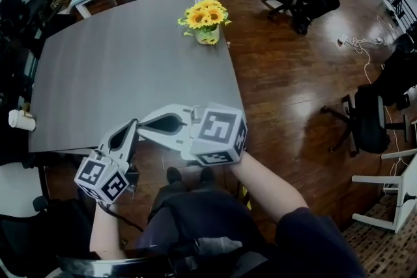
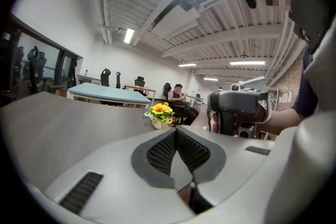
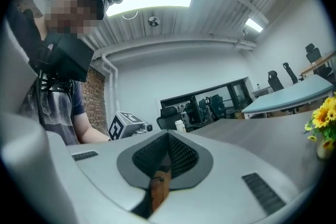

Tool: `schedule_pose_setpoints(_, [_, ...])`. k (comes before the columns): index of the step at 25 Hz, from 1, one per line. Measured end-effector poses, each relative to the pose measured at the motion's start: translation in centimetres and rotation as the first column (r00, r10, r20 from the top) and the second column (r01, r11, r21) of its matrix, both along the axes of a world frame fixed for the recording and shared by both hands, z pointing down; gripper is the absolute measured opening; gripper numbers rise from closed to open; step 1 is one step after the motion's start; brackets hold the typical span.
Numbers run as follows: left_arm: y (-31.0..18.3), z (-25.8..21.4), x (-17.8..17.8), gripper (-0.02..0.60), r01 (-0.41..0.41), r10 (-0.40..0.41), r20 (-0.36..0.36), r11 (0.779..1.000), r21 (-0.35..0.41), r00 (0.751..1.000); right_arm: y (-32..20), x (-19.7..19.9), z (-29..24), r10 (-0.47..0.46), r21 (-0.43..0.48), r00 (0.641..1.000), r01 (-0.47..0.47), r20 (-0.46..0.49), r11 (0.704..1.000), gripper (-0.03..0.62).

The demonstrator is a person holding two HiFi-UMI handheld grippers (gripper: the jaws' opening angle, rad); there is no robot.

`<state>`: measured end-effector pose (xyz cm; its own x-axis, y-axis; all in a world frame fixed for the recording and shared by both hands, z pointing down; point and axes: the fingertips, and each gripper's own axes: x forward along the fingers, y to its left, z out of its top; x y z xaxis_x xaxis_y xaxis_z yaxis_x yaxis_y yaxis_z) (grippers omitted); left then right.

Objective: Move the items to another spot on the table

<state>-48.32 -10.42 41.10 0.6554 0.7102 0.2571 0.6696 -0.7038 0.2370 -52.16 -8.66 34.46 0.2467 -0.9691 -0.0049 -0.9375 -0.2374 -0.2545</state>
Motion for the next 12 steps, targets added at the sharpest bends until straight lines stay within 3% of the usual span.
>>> schedule_pose_setpoints(7, [4.2, -1.2, 1.8, 0.017, -0.133, 0.132, -0.032, 0.991, -0.017, 0.991, 2.3, 1.8, -0.8, 0.093, -0.042, 0.996, -0.093, -0.006, 0.995, -0.021])
schedule_pose_setpoints(12, [7.2, -1.4, 3.0, 0.017, -0.235, 0.235, -0.011, 0.964, -0.124, 0.972, 4.9, 3.0, -1.0, 0.220, -0.104, 0.975, -0.220, -0.005, 0.970, -0.021])
